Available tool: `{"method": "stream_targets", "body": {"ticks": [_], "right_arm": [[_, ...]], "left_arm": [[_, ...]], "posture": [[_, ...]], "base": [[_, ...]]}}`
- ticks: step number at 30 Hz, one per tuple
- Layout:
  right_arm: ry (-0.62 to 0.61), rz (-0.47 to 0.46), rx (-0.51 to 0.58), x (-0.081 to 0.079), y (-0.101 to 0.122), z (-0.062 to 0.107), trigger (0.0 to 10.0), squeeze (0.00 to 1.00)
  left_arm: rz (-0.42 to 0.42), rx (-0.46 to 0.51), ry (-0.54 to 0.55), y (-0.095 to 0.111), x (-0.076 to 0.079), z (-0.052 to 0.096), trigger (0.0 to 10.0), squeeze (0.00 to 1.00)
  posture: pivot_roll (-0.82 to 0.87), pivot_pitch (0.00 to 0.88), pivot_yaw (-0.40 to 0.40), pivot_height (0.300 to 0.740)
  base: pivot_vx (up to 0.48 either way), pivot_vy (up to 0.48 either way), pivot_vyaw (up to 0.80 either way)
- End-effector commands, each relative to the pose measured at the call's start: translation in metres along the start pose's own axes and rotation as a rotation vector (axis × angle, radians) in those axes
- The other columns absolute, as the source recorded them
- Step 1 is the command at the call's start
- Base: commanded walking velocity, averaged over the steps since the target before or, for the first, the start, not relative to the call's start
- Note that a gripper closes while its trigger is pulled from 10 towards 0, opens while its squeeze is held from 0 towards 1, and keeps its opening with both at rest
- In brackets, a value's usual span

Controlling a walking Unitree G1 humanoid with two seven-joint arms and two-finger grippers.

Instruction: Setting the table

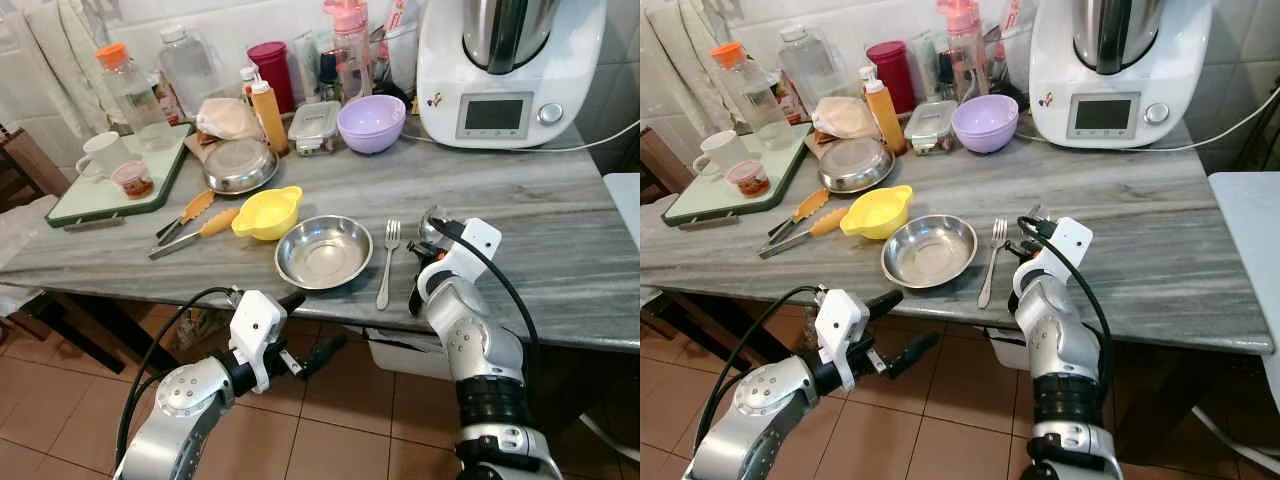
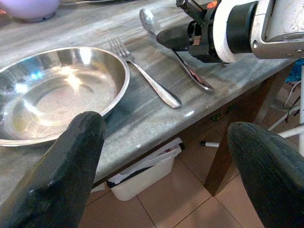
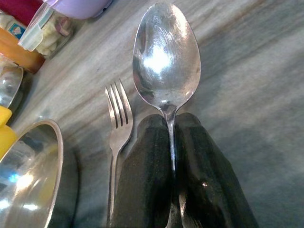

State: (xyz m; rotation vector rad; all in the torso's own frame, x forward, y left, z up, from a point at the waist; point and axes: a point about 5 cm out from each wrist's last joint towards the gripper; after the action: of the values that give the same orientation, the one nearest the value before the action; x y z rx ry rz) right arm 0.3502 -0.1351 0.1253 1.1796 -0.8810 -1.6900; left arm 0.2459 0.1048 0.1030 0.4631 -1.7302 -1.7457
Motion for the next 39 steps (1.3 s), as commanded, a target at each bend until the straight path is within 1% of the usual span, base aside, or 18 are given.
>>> {"method": "stream_targets", "body": {"ticks": [1, 3, 5, 8, 14, 15, 21, 23, 26, 27, 28, 29, 30, 31, 39], "right_arm": [[0.011, -0.032, -0.08, -0.006, -0.017, -0.001, 10.0, 0.0], [0.021, -0.031, -0.088, -0.01, -0.019, -0.002, 10.0, 0.0], [0.05, -0.023, -0.109, -0.017, -0.021, -0.003, 10.0, 0.0], [0.056, -0.007, -0.125, -0.021, -0.024, -0.004, 10.0, 0.0], [0.01, 0.033, -0.106, -0.014, -0.022, -0.004, 10.0, 0.0], [-0.018, 0.054, -0.098, -0.01, -0.022, -0.004, 10.0, 0.0], [-0.039, 0.074, -0.097, -0.007, -0.022, -0.004, 10.0, 0.0], [-0.053, 0.099, -0.09, -0.005, -0.021, -0.004, 10.0, 0.0], [-0.041, 0.083, -0.115, -0.005, -0.025, -0.005, 10.0, 0.0], [-0.044, 0.079, -0.119, -0.004, -0.025, -0.005, 10.0, 0.31], [-0.044, 0.079, -0.119, -0.004, -0.025, -0.005, 10.0, 0.31], [-0.045, 0.074, -0.121, -0.003, -0.026, -0.005, 10.0, 0.89], [-0.045, 0.074, -0.122, -0.003, -0.026, -0.006, 10.0, 0.89], [-0.039, 0.079, -0.119, -0.004, -0.025, -0.006, 10.0, 1.0], [-0.029, 0.08, -0.121, -0.007, -0.024, -0.007, 10.0, 1.0]], "left_arm": [[-0.011, -0.015, 0.013, -0.001, -0.003, 0.002, 10.0, 0.0], [-0.011, -0.016, 0.013, -0.001, -0.003, 0.002, 10.0, 0.0], [-0.008, -0.017, 0.014, -0.002, -0.003, 0.002, 10.0, 0.0], [-0.006, -0.017, 0.017, -0.002, -0.003, 0.002, 10.0, 0.0], [-0.002, -0.014, 0.026, -0.003, -0.003, 0.002, 10.0, 0.0], [0.0, -0.014, 0.028, -0.003, -0.002, 0.002, 10.0, 0.0], [0.003, -0.016, 0.03, -0.004, -0.002, 0.001, 10.0, 0.0], [0.003, -0.017, 0.03, -0.004, -0.002, 0.001, 10.0, 0.0], [0.002, -0.017, 0.03, -0.003, -0.002, 0.0, 10.0, 0.0], [0.002, -0.017, 0.029, -0.003, -0.002, 0.0, 10.0, 0.0], [0.002, -0.017, 0.029, -0.003, -0.002, 0.0, 10.0, 0.0], [0.002, -0.018, 0.029, -0.003, -0.002, 0.0, 10.0, 0.0], [0.002, -0.018, 0.03, -0.004, -0.002, 0.0, 10.0, 0.0], [0.003, -0.018, 0.031, -0.004, -0.002, 0.0, 10.0, 0.0], [0.008, -0.017, 0.037, -0.004, -0.002, 0.0, 10.0, 0.0]], "posture": [[-0.19, 0.033, 0.187, 0.74], [-0.19, 0.032, 0.186, 0.74], [-0.19, 0.035, 0.184, 0.74], [-0.19, 0.035, 0.182, 0.74], [-0.19, 0.036, 0.179, 0.74], [-0.18, 0.036, 0.178, 0.74], [-0.19, 0.038, 0.181, 0.74], [-0.19, 0.038, 0.181, 0.74], [-0.19, 0.039, 0.182, 0.74], [-0.19, 0.04, 0.184, 0.74], [-0.19, 0.04, 0.184, 0.74], [-0.19, 0.04, 0.185, 0.74], [-0.19, 0.04, 0.185, 0.74], [-0.19, 0.041, 0.184, 0.74], [-0.18, 0.04, 0.181, 0.74]], "base": [[0.0, 0.0, 0.0], [0.0, 0.0, 0.0], [0.0, 0.0, 0.0], [0.0, 0.0, 0.0], [0.0, 0.0, 0.0], [0.0, 0.0, 0.0], [0.0, 0.0, 0.0], [0.0, 0.0, 0.0], [0.0, 0.0, 0.0], [0.0, 0.0, 0.0], [0.0, 0.0, 0.0], [0.0, 0.0, 0.0], [0.0, 0.0, 0.0], [0.0, 0.0, 0.0], [0.0, 0.0, 0.0]]}}
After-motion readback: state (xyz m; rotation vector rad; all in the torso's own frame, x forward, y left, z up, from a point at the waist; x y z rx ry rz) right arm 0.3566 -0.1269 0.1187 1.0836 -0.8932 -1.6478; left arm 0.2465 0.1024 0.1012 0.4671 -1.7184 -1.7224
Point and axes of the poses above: a point about 5 cm out from each wrist's last joint towards the gripper, its own z axis pointing back from the gripper into the wrist, its own y axis along the axis of the wrist's last joint, x = y × z, and after that the axes turned 8 degrees about z, right-handed
